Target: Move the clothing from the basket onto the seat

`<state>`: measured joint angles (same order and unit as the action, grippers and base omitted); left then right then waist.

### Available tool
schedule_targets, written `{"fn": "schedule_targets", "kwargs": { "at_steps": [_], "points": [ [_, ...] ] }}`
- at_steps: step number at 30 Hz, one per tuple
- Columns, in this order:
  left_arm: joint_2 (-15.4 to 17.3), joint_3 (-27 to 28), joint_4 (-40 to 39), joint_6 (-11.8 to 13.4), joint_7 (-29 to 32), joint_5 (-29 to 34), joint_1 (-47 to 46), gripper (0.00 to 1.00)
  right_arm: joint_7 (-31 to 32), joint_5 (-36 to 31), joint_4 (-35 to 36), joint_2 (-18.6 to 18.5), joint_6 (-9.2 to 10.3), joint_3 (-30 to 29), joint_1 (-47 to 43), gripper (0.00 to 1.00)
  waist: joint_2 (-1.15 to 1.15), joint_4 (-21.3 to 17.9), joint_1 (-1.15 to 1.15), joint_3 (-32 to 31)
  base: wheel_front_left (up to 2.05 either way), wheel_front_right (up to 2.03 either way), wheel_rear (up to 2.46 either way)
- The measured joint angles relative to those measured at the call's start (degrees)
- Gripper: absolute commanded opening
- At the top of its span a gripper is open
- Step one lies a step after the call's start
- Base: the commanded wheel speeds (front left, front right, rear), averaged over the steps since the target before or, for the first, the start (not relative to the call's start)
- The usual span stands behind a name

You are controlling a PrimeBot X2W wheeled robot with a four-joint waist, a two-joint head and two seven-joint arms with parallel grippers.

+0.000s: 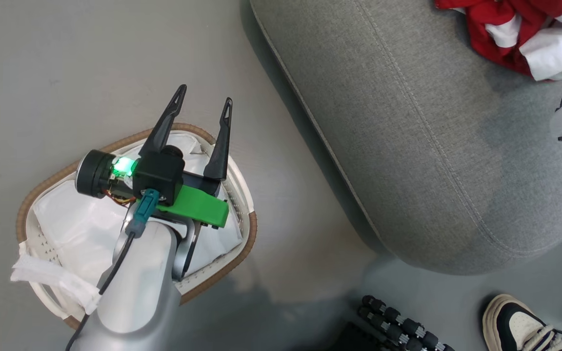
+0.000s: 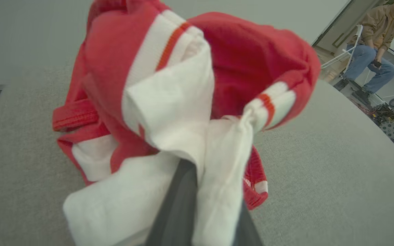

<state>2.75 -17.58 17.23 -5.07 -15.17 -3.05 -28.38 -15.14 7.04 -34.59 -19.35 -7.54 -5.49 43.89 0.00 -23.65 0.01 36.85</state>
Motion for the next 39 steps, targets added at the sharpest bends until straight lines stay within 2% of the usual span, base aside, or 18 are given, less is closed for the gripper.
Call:
{"fn": "schedule_targets", "kwargs": {
  "at_steps": [3, 4, 6, 11, 19, 28, 35, 39],
  "points": [
    [0.0, 0.5, 0.1, 0.0, 0.0, -0.3, 0.0, 1.0, 0.0, 0.9, -0.2, 0.9, 0.01, -3.7, -1.4, 0.01, 0.0, 0.6, 0.0, -0.2, 0.0, 0.0, 0.0],
    [0.0, 0.7, 0.1, 0.0, 0.0, -0.4, 0.0, 1.0, 0.0, 0.9, 0.0, 1.1, 0.01, -4.8, -2.1, 0.38, 0.0, 0.7, 0.0, -0.5, 0.0, 0.0, 0.0],
    [0.0, 1.0, 0.2, 0.1, 0.0, -0.7, 0.0, 1.0, 0.0, 0.8, 0.6, 1.6, 0.01, -6.1, -3.7, 1.0, 0.0, 0.8, 0.0, -1.2, 0.0, 0.0, 0.0],
    [0.0, 1.8, 0.5, 0.5, 0.0, -1.7, 1.5, 1.0, 0.0, -0.2, 3.1, 2.9, 0.01, -9.6, -8.7, 1.0, 0.0, 0.8, 0.0, -4.0, 0.0, 0.0, 0.0],
    [0.0, 3.4, -0.2, 2.2, 0.0, -4.1, 5.7, 1.0, 0.0, -1.7, 8.2, 4.9, 0.01, -9.7, -18.4, 1.0, 0.0, 1.4, 0.0, -9.5, 0.0, 0.0, 0.0],
    [0.0, 8.1, -2.1, 5.1, 0.0, -5.5, 9.8, 1.0, 0.0, 1.2, 15.4, 8.5, 0.01, -3.5, -22.1, 1.0, 0.0, 4.9, -0.01, -14.7, 0.0, 0.0, 0.0],
    [0.0, 11.5, -2.3, 5.8, 0.0, -6.7, 11.4, 1.0, 0.0, 3.6, 16.6, 11.4, 0.01, 4.8, -20.6, 1.0, 0.0, 9.7, -0.01, -17.0, 0.0, 0.0, 0.0],
    [0.1, 12.8, -2.3, 6.9, 0.0, -7.5, 12.3, 1.0, 0.0, 3.4, 16.7, 12.1, 0.01, 7.3, -19.6, 1.0, 0.0, 12.8, -0.01, -18.2, 0.0, 0.0, 0.0]
  ]
}}
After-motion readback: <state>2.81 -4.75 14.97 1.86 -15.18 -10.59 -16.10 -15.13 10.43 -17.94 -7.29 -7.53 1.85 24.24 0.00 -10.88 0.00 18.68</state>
